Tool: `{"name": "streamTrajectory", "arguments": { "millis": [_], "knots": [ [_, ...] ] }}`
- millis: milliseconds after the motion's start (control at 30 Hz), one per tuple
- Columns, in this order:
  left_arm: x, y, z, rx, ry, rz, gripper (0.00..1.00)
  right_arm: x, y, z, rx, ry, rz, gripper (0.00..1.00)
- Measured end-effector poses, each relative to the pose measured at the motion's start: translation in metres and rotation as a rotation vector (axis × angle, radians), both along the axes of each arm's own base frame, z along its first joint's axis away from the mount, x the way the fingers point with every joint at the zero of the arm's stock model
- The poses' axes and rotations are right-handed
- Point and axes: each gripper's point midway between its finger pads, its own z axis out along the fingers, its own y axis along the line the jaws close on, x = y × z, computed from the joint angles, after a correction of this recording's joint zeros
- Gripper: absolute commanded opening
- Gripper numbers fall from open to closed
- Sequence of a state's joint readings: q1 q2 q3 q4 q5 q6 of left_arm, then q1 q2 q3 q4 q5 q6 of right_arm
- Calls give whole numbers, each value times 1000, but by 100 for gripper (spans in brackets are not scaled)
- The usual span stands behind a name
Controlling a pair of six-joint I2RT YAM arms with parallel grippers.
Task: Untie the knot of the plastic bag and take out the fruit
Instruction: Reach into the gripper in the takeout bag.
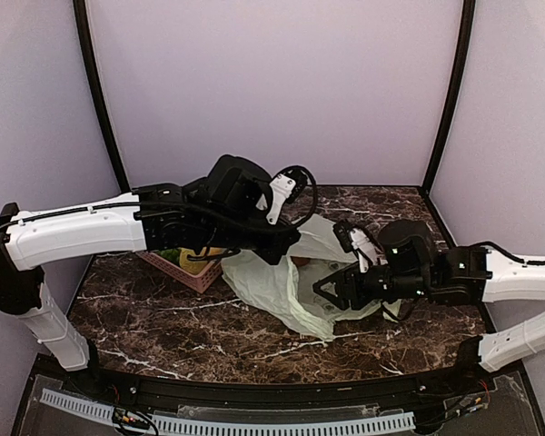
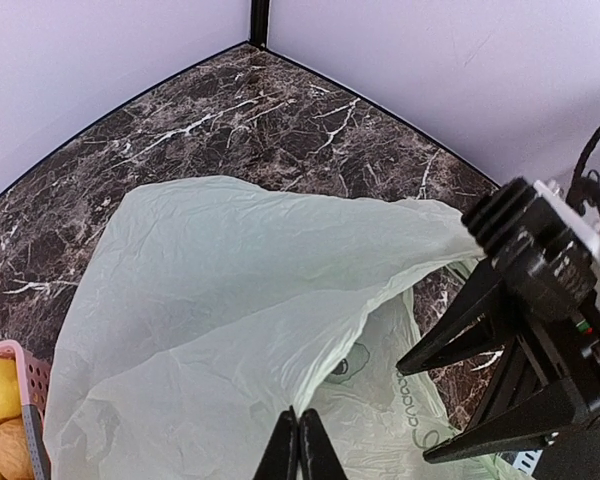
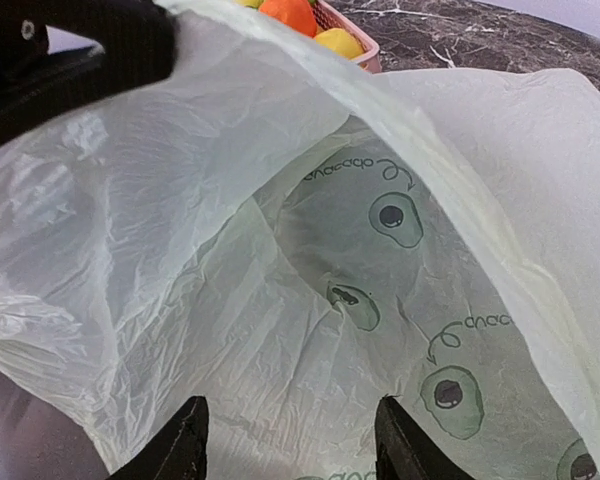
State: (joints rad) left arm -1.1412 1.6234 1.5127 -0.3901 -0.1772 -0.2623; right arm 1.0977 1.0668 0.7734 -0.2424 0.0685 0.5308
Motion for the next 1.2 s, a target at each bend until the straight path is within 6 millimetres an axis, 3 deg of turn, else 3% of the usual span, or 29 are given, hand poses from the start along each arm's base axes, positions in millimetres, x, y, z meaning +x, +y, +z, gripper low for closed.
{"name": "streamTrajectory", "arguments": {
  "millis": [133,300,400,733,1067,1200],
  "knots": [
    [2,4,0,-5,8,8,1,3,5,-25,-92,-18,-3,50],
    [5,7,0,-13,18,13,1,3,6,-79,-280,-1,10,48],
    [8,8,1,-18,22,16,1,3,9,-97,-357,4,36,48],
    [13,12,3,-33,32,31,1,17,35,-118,-428,12,84,48],
    [-2,10,13,-68,33,-61,1,68,-1,-134,-383,159,-147,61],
    [-15,3,9,-91,68,-138,1,75,-11,-141,-346,214,-215,67]
  ]
}}
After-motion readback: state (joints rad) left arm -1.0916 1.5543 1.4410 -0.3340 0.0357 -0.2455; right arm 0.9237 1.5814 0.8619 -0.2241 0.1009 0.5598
